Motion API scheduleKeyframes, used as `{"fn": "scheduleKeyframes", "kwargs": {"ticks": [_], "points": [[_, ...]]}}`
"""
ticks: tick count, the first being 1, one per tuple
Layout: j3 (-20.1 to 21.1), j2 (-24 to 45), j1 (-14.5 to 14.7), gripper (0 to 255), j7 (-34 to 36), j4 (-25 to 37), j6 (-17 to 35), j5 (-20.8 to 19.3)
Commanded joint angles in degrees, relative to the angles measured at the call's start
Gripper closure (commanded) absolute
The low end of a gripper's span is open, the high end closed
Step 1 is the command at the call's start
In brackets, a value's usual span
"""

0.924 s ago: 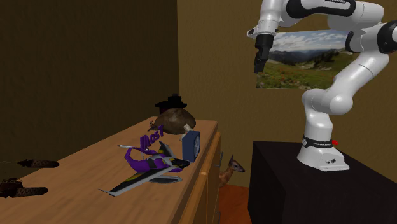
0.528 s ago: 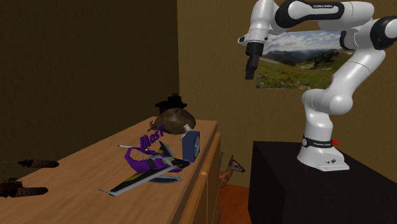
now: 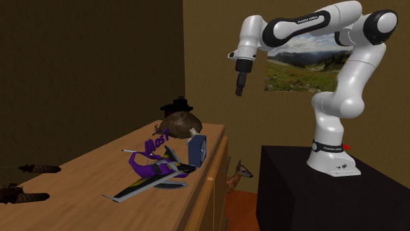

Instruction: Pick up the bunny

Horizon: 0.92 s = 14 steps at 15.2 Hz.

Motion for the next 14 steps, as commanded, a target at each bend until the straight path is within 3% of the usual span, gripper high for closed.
{"fn": "scheduleKeyframes", "kwargs": {"ticks": [1, 14], "points": [[0.2, 3.9, -0.1, 0, 0.0, 1.1, 3.2, -0.3], [0.8, 31.5, -0.2, 0, 0.8, 16.3, 16.7, -3.3]]}}
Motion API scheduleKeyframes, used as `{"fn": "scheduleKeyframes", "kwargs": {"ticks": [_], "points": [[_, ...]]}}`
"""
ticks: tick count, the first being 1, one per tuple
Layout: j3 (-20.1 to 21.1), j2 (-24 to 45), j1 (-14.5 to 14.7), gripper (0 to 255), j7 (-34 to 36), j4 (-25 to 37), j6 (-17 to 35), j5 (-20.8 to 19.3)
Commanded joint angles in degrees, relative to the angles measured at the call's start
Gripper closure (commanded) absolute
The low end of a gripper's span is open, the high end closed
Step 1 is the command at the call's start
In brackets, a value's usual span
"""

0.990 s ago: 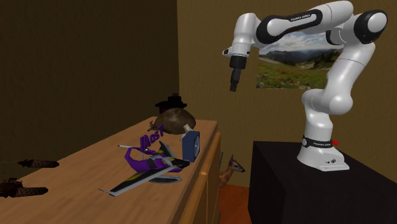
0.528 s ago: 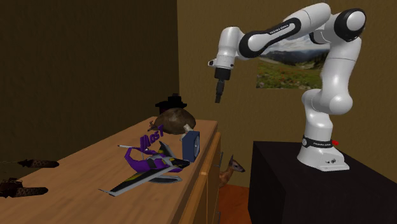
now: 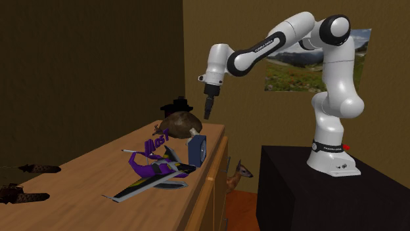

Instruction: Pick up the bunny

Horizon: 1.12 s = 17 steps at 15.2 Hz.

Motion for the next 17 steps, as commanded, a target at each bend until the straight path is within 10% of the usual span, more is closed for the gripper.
{"fn": "scheduleKeyframes", "kwargs": {"ticks": [1, 15, 16, 17], "points": [[-0.1, 4.4, 0.0, 0, 0.0, 3.4, 1.3, -0.6], [-0.5, 17.0, 0.5, 0, 0.6, 9.9, 7.7, -2.1], [-0.5, 17.1, 0.5, 255, 0.6, 10.0, 7.7, -2.1], [-0.5, 17.2, 0.5, 255, 0.6, 10.1, 7.7, -2.1]]}}
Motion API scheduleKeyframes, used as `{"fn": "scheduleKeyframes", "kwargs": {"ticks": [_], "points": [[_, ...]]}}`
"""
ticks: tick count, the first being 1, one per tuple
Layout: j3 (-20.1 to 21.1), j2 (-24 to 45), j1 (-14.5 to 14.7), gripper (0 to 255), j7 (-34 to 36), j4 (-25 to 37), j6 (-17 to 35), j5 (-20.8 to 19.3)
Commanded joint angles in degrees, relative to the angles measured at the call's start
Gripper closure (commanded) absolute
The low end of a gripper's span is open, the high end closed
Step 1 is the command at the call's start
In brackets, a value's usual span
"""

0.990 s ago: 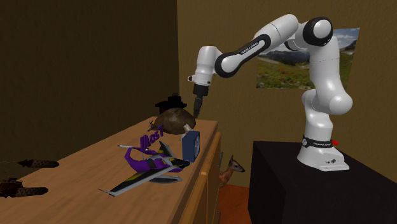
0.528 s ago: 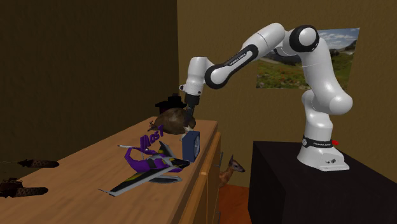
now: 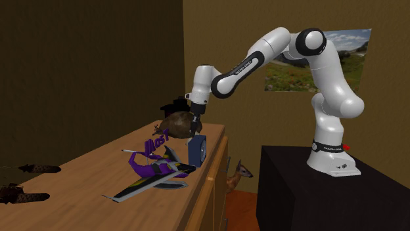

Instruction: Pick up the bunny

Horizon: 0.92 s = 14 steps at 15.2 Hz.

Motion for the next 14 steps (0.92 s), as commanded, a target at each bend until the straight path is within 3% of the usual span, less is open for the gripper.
{"fn": "scheduleKeyframes", "kwargs": {"ticks": [1, 8, 14], "points": [[0.0, 0.1, 0.0, 255, 0.0, 0.0, 0.1, 0.0], [0.0, -0.1, 0.0, 255, 0.0, -0.2, 0.1, 0.0], [0.1, -2.4, -0.1, 255, -0.2, 1.3, -3.8, 0.3]]}}
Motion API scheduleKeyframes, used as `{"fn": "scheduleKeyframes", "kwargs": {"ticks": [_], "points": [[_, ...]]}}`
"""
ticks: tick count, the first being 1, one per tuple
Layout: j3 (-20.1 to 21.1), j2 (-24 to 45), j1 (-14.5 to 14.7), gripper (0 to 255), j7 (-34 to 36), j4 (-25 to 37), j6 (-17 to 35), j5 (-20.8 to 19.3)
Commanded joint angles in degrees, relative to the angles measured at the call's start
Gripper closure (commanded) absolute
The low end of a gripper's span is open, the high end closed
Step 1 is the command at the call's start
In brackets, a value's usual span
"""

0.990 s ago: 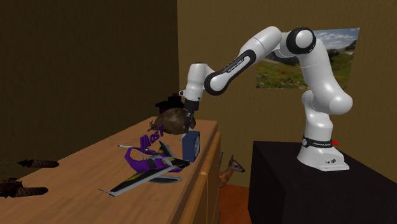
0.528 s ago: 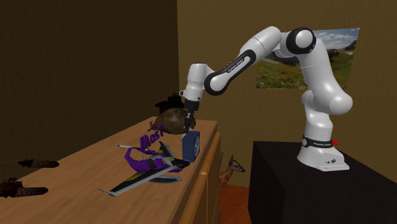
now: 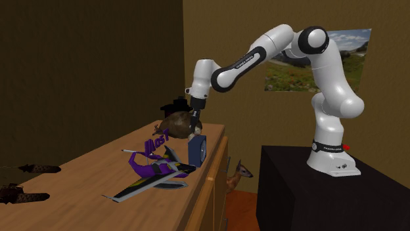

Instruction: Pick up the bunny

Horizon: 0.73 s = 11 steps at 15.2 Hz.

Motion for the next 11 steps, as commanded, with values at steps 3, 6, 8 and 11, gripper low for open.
{"fn": "scheduleKeyframes", "kwargs": {"ticks": [3, 6, 8, 11], "points": [[0.1, -1.5, 0.0, 255, -0.1, 1.1, -2.6, 0.2], [0.1, -2.4, -0.1, 255, -0.2, 2.2, -4.6, 0.3], [0.1, -3.0, -0.1, 255, -0.2, 2.9, -5.9, 0.3], [0.2, -3.3, -0.1, 255, -0.3, 3.4, -6.7, 0.4]]}}
